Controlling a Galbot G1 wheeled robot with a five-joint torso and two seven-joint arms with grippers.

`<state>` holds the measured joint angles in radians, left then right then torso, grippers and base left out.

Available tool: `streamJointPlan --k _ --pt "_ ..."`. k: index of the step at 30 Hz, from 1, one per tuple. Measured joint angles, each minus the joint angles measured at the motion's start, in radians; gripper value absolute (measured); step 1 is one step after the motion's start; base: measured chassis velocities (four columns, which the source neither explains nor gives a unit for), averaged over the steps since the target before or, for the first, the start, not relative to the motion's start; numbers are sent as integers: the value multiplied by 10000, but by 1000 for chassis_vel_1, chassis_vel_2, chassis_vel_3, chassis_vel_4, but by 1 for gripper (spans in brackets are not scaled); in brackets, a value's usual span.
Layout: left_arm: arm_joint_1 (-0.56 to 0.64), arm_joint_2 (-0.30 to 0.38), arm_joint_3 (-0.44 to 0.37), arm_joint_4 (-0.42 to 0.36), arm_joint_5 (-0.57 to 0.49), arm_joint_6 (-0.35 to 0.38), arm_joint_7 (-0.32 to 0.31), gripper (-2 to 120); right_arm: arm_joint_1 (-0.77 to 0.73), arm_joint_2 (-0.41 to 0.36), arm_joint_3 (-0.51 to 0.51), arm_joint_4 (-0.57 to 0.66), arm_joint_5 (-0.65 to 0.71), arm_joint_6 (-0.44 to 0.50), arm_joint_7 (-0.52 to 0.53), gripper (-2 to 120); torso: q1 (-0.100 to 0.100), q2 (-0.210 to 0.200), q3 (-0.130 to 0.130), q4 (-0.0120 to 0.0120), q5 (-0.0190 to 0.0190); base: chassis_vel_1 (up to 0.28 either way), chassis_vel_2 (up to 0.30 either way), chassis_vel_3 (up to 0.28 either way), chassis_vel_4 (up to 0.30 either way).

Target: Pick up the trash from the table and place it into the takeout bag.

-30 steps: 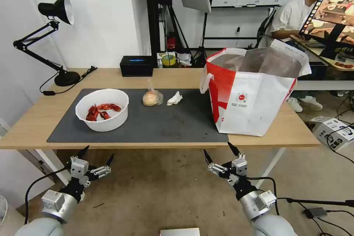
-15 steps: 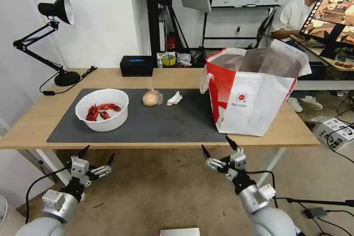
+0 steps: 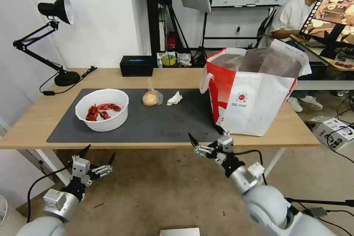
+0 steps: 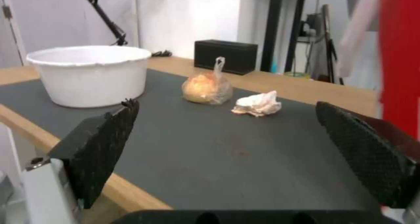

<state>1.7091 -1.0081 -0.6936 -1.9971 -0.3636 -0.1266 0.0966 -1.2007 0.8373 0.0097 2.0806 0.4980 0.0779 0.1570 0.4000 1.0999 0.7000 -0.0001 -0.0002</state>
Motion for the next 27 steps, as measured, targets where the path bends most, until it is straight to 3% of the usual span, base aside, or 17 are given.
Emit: streamJointPlan --k 10,17,20,22,24,27 --pt "-35 72 -30 42 -36 0 -38 100 2946 288 -1939 -1103 817 -1210 427 100 1 -1 1 0 1 0 0 0 0" --pt "-39 -37 27 57 -32 -1 -47 100 5383 1708 -3508 -2637 1532 -2853 2098 100 1 -1 1 1 1 0 0 0 0" --pt "-23 -51 12 63 -28 -19 -44 100 6064 2306 -3815 -3161 1902 -3266 2941 100 1 -1 1 2 0 0 0 0 0" --pt "-23 -51 10 64 -28 -22 -43 100 6093 2331 -3824 -3184 1923 -3285 2976 100 1 -1 0 3 0 0 0 0 0" --pt "40 -26 -6 125 141 -222 20 100 6831 3072 -4055 -4048 2438 -3664 3750 100 0 -1 1 3 -1 0 0 0 0" --pt "49 -29 10 160 234 -290 60 100 7271 3549 -4242 -4749 2519 -3782 4153 100 1 0 1 2 0 0 0 0 0"
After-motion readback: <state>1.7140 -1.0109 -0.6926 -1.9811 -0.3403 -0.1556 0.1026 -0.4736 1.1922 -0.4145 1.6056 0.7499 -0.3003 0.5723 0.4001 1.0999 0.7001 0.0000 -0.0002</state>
